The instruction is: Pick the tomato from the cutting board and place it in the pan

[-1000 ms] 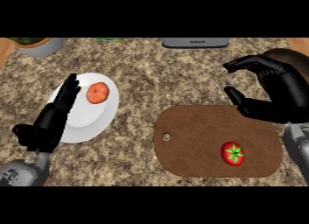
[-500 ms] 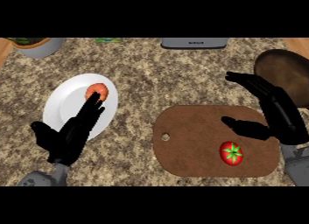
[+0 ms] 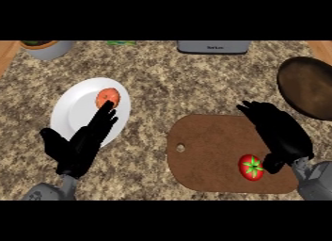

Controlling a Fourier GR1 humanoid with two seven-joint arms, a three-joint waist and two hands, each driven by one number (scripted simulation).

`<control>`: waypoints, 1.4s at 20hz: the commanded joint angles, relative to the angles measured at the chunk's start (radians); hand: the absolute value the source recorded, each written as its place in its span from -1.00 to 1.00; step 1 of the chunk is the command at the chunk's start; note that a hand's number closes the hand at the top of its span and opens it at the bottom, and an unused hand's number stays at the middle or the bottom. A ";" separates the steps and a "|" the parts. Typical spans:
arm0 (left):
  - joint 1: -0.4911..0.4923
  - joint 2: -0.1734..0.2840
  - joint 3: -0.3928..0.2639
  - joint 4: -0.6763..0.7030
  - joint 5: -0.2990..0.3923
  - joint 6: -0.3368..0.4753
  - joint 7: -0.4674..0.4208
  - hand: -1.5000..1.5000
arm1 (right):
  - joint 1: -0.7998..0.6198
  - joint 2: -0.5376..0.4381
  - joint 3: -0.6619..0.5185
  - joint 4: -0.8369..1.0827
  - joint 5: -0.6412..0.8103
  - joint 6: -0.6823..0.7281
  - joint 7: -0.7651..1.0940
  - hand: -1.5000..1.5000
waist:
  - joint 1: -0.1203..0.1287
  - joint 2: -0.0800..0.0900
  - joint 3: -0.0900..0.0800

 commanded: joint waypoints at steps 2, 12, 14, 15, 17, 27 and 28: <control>-0.007 -0.013 0.004 0.018 0.005 -0.006 -0.002 0.00 | -0.065 0.058 0.138 -0.034 0.064 0.320 0.310 -1.00 | 0.001 -0.001 0.000; 0.010 -0.010 0.028 0.034 0.007 -0.029 -0.021 0.00 | -0.099 0.418 0.181 0.087 -0.026 0.740 0.752 -1.00 | -0.014 0.001 0.006; 0.024 -0.011 0.030 0.039 0.006 -0.026 -0.014 0.00 | -0.076 0.495 0.195 0.124 0.008 0.711 0.798 -1.00 | -0.014 0.001 0.007; -0.008 -0.006 0.037 0.031 0.012 -0.026 0.020 0.00 | -0.096 0.506 0.158 0.150 0.006 0.716 0.802 -1.00 | -0.016 0.002 0.007; -0.006 0.012 0.062 -0.002 0.025 -0.038 0.023 0.00 | -0.086 0.529 0.152 0.135 0.026 0.724 0.822 -1.00 | -0.018 -0.001 0.008; -0.010 0.022 0.085 0.010 0.016 -0.059 0.037 0.00 | -0.031 0.496 0.204 0.180 0.241 0.739 0.789 -1.00 | -0.020 0.000 0.008; -0.005 -0.007 0.065 -0.003 0.006 -0.031 0.055 0.00 | -0.026 0.454 0.186 0.145 0.251 0.743 0.753 -1.00 | -0.023 0.000 0.009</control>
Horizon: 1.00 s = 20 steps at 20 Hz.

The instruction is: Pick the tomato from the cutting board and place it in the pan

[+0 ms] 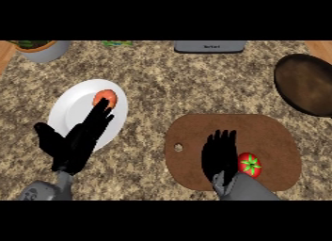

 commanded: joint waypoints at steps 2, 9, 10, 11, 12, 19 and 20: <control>0.001 -0.012 0.009 0.018 -0.012 -0.016 -0.013 0.00 | 0.023 0.049 -0.024 -0.025 0.069 0.126 0.191 -1.00 | -0.003 0.001 0.000; 0.027 -0.020 0.024 -0.007 -0.033 -0.031 0.001 0.00 | 0.029 0.030 -0.083 0.038 0.166 0.111 0.048 -1.00 | 0.010 0.005 0.001; -0.018 -0.079 -0.023 0.001 -0.085 0.029 0.014 0.00 | 0.083 -0.045 -0.072 -0.034 0.184 0.093 0.017 -1.00 | 0.001 0.004 0.001; 0.053 -0.032 0.020 -0.038 -0.034 -0.033 0.001 0.00 | 0.088 0.014 -0.073 -0.019 0.205 0.116 0.062 -1.00 | 0.007 0.003 0.001; 0.005 -0.040 0.034 -0.009 -0.042 -0.029 0.015 0.00 | 0.097 -0.056 -0.098 -0.039 0.210 0.093 -0.001 -1.00 | 0.003 0.004 0.001; 0.071 -0.090 0.012 -0.069 -0.115 -0.013 0.016 0.00 | 0.067 -0.093 -0.026 0.011 0.320 0.009 -0.181 1.00 | 0.013 0.004 0.002; 0.039 -0.089 0.035 -0.051 -0.107 -0.030 0.034 0.00 | 0.061 -0.067 -0.022 0.009 0.337 0.019 -0.175 1.00 | 0.010 0.004 0.002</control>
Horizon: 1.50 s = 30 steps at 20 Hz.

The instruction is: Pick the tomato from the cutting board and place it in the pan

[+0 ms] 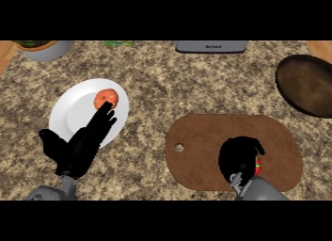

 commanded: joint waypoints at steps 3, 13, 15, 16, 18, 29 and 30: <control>-0.020 -0.031 0.031 0.063 -0.026 -0.040 -0.017 0.00 | -0.023 -0.064 0.055 0.045 0.090 -0.089 -0.121 1.00 | -0.002 0.003 0.001; -0.020 -0.051 -0.004 0.024 -0.048 0.001 -0.006 0.00 | -0.096 0.280 -0.461 0.172 -0.086 -0.560 0.024 1.00 | 0.006 0.016 0.004; -0.016 -0.016 0.022 0.006 -0.017 -0.030 0.027 0.00 | -0.153 0.252 -0.491 0.196 -0.034 -0.653 0.024 1.00 | 0.014 0.010 0.003; -0.043 -0.025 0.017 0.013 -0.021 -0.020 0.042 0.00 | -0.195 0.295 -0.477 0.212 0.017 -0.729 0.069 1.00 | 0.022 0.014 0.003; -0.050 0.016 0.060 -0.012 0.007 -0.042 0.065 0.00 | -0.222 0.194 -0.495 0.186 0.070 -0.799 0.022 1.00 | 0.016 0.007 0.003; -0.009 -0.014 0.042 -0.026 -0.010 -0.040 0.051 0.00 | -0.218 0.250 -0.624 0.077 0.059 -1.255 -0.034 1.00 | 0.004 0.006 0.003; -0.023 -0.017 0.057 0.008 -0.011 -0.041 0.041 0.00 | -0.220 0.250 -0.638 0.012 0.026 -1.212 -0.028 1.00 | -0.007 0.003 0.002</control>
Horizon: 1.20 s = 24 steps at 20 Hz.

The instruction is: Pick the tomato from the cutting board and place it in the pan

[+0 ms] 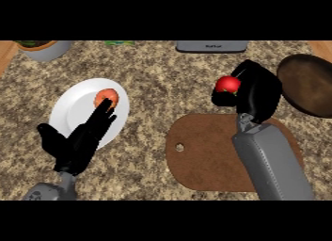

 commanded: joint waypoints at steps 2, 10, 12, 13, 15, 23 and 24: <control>0.025 0.003 0.011 -0.006 -0.010 -0.011 -0.003 0.00 | 0.046 -0.026 -0.114 -0.002 -0.104 -0.182 -0.100 1.00 | -0.002 0.000 0.000; 0.005 -0.029 0.007 -0.032 -0.041 0.005 0.029 0.00 | -0.002 -0.162 -0.276 0.355 -0.218 -0.343 -0.349 1.00 | 0.008 0.004 0.000; -0.002 -0.021 0.023 -0.009 -0.031 -0.021 0.040 0.00 | -0.039 -0.188 -0.305 0.452 -0.231 -0.379 -0.401 1.00 | 0.008 0.004 0.000; -0.019 -0.016 0.034 0.003 -0.025 -0.038 0.024 0.00 | -0.060 -0.215 -0.312 0.495 -0.215 -0.403 -0.427 1.00 | 0.011 0.005 0.000; 0.028 -0.040 0.004 -0.061 -0.034 -0.010 0.039 0.00 | -0.073 -0.254 -0.368 0.598 -0.249 -0.473 -0.488 1.00 | 0.020 0.006 0.001; 0.028 -0.042 0.008 -0.003 -0.047 -0.067 -0.025 0.00 | -0.176 -0.378 -0.505 0.894 -0.300 -0.723 -0.632 1.00 | 0.033 0.013 0.002; -0.024 -0.061 0.013 -0.031 -0.061 -0.001 0.039 0.00 | -0.165 -0.359 -0.523 0.904 -0.308 -0.798 -0.634 1.00 | 0.037 0.015 0.003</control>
